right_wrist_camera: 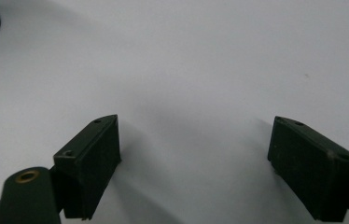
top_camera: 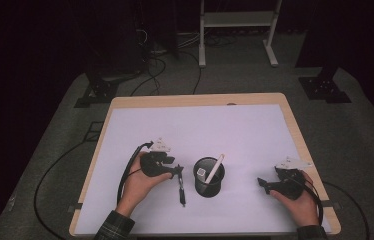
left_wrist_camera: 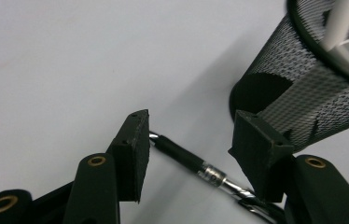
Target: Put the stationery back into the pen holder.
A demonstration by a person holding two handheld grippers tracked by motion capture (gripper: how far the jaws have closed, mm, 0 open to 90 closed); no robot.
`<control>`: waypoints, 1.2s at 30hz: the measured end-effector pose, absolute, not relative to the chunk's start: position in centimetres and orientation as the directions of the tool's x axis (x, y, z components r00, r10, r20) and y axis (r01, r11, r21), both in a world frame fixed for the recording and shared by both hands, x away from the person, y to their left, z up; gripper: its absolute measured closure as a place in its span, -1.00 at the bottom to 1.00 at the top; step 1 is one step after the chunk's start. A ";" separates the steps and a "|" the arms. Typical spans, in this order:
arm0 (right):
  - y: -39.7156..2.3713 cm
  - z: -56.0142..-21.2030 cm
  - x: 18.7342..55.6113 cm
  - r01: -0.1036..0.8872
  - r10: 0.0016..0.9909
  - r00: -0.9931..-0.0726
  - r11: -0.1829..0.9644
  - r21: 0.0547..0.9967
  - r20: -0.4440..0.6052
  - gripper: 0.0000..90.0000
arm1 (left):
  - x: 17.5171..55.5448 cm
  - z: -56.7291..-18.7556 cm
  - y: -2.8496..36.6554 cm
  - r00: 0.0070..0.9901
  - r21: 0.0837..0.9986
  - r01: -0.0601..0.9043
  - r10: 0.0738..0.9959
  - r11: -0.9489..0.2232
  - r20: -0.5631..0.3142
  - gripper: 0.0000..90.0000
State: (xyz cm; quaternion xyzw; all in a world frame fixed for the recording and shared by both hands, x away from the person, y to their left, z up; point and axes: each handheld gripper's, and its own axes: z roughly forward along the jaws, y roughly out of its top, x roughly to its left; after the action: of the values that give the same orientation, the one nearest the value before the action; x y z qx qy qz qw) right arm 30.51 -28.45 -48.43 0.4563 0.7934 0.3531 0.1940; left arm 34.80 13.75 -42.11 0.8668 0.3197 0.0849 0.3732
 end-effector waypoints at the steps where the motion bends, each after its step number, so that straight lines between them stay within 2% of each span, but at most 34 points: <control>1: -28.5 -48.4 30.5 0.587 0.861 -0.508 0.334 0.737 0.014 -0.65 | 34.9 -42.3 13.7 0.779 0.696 0.494 0.621 -0.521 -0.088 0.03; 16: -28.5 -48.4 30.5 0.587 0.861 -0.509 0.335 0.737 0.014 -0.65 | 35.3 -44.4 12.2 0.767 0.622 0.528 0.639 -0.578 -0.056 0.02; 29: -28.5 -48.4 30.5 0.587 0.861 -0.508 0.334 0.737 0.015 -0.65 | 35.5 -45.7 11.7 0.754 0.598 0.551 0.654 -0.582 -0.059 0.06; 32: -28.5 -48.4 30.5 0.587 0.861 -0.508 0.334 0.737 0.015 -0.65 | 35.6 -45.7 11.9 0.753 0.600 0.554 0.655 -0.577 -0.065 0.20; 36: -28.5 -48.4 30.5 0.587 0.861 -0.508 0.334 0.737 0.015 -0.65 | 35.8 -45.6 12.1 0.754 0.603 0.556 0.652 -0.572 -0.076 0.26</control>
State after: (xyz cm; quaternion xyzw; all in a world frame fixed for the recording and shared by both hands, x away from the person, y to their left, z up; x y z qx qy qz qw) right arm 30.52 -28.45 -48.43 0.4563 0.7934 0.3532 0.1939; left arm 35.78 12.13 -45.65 0.8831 0.3421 0.0774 0.3115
